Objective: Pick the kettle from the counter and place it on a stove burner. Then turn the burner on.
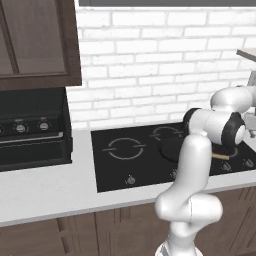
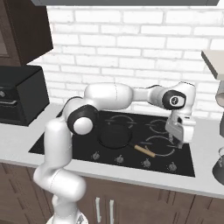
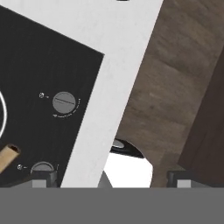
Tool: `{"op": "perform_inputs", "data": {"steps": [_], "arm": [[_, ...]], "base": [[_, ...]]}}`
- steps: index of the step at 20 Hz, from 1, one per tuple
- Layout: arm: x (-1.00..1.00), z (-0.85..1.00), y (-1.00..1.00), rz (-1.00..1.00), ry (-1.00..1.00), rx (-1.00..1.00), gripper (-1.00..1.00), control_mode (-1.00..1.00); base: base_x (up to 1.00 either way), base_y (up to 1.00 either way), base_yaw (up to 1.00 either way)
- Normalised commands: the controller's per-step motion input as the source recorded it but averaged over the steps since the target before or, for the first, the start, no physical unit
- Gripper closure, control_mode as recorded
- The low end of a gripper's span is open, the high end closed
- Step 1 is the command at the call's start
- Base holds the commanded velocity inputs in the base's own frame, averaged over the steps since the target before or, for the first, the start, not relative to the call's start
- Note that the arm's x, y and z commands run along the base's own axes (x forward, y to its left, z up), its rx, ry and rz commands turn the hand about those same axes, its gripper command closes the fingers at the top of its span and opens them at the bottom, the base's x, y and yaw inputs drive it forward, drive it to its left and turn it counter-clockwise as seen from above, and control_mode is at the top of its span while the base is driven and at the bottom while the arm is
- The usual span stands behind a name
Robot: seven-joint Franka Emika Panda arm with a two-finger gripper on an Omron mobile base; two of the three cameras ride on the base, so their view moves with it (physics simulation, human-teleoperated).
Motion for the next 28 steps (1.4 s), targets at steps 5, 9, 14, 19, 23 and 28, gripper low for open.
{"op": "perform_inputs", "data": {"steps": [5, 9, 14, 19, 23, 28], "arm": [[0.0, 0.01, -0.12, 0.0, -0.01, -0.04, -1.0, -1.0], [0.0, 0.0, -0.22, 0.0, -0.03, -0.1, -1.0, -1.0], [0.0, 0.0, -0.25, 0.0, -0.11, -0.1, -1.0, -1.0], [0.0, 0.01, -0.25, 0.0, -0.17, -0.11, -1.0, -1.0], [0.0, 0.0, -0.26, 0.0, -0.15, -0.19, -1.0, -1.0], [0.0, 0.0, -0.09, 0.0, -0.07, -0.32, -1.0, -1.0]], "base": [[0.0, 0.0, 0.0], [0.0, 0.0, 0.0], [0.0, 0.0, 0.0], [0.0, 0.0, 0.0], [0.0, 0.0, 0.0], [0.0, 0.0, 0.0]]}}
